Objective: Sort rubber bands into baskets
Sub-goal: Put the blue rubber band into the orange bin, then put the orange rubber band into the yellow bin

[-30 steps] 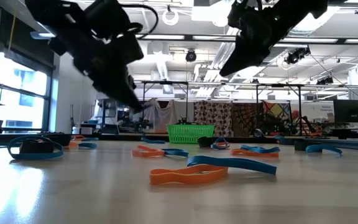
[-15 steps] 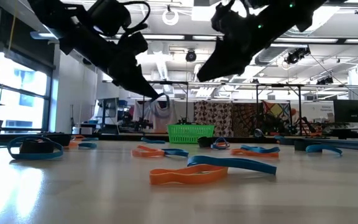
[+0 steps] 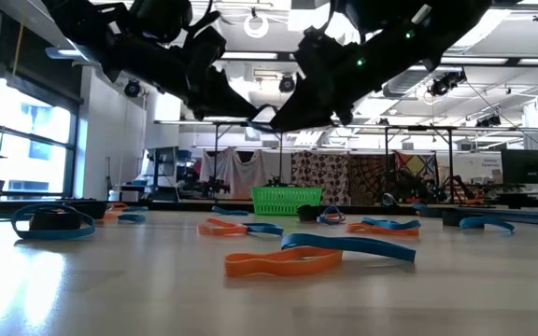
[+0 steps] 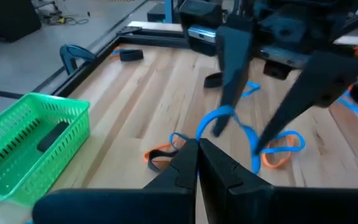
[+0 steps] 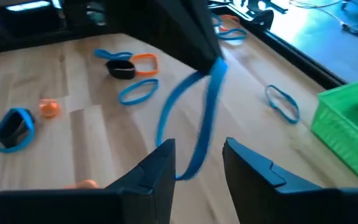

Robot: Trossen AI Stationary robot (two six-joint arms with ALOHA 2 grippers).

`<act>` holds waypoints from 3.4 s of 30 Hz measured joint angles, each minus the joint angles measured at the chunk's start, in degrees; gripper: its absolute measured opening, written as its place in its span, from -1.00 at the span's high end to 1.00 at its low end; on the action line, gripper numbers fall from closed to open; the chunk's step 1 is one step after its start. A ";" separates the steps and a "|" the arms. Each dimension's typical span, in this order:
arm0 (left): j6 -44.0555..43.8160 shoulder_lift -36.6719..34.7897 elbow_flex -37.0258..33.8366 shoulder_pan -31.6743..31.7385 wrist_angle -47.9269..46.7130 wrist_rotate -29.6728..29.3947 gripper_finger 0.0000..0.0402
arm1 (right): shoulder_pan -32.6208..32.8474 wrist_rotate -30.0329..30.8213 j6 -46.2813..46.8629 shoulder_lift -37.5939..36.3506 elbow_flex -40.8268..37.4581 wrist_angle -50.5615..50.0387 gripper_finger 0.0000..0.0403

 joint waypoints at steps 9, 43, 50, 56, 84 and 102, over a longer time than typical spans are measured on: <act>-0.58 0.00 0.00 -1.06 1.81 0.02 1.00 | 0.00 2.80 -0.01 0.00 0.00 0.02 0.66; -1.02 -0.02 -4.39 -1.38 19.61 7.63 0.22 | 10.92 0.91 16.96 -27.68 0.00 -44.23 1.00; -0.51 -0.02 -4.39 -1.38 19.93 7.61 0.22 | 20.05 -4.29 34.52 -30.25 0.00 -58.55 1.00; -1.44 -0.02 -4.39 -1.38 20.00 7.61 0.22 | 28.80 -12.67 54.99 -30.01 0.00 -66.59 1.00; -1.58 -0.02 -4.39 -1.29 22.58 7.13 0.22 | 54.85 -27.70 101.49 -14.36 0.00 -67.96 1.00; -1.58 -0.02 -4.39 -1.29 22.38 6.83 0.22 | 51.31 -33.88 97.25 -9.05 0.00 -66.70 0.43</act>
